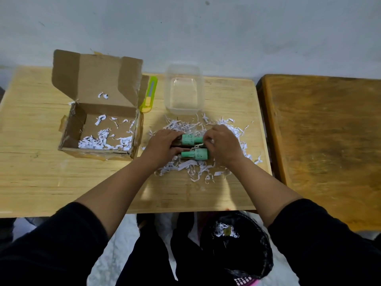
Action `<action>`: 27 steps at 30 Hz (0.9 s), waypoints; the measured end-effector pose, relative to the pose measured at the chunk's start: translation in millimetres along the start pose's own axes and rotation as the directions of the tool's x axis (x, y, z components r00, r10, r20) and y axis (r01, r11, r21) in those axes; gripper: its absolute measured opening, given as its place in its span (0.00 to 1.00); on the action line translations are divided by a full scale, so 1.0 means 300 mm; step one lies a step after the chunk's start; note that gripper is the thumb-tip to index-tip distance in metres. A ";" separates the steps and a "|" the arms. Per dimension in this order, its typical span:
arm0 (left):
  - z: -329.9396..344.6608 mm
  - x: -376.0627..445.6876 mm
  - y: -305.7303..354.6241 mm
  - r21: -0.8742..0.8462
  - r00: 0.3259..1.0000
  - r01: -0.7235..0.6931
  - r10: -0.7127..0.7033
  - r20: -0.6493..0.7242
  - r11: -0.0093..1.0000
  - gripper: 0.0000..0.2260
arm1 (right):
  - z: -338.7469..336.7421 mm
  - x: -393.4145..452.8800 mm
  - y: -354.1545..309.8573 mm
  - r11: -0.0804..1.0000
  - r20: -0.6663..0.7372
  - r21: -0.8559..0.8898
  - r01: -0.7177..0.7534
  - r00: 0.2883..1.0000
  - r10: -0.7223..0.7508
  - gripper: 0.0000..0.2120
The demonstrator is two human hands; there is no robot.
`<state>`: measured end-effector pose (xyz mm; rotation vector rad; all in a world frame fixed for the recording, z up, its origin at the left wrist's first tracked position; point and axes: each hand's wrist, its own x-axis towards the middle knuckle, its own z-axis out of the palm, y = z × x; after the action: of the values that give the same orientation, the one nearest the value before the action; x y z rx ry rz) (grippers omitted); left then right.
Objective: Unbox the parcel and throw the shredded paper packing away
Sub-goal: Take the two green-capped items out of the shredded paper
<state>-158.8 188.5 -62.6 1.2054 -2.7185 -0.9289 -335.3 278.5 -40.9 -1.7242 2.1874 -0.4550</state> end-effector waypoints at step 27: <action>-0.016 0.051 -0.026 0.095 0.999 -0.026 0.022 0.041 0.995 0.26 | -0.056 0.025 0.060 0.988 0.186 -0.068 -0.139 0.971 0.149 0.17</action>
<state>-163.2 171.5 -65.9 1.1788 -2.8322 -0.8379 -360.0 276.1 -34.0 -1.5509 2.1842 -0.1864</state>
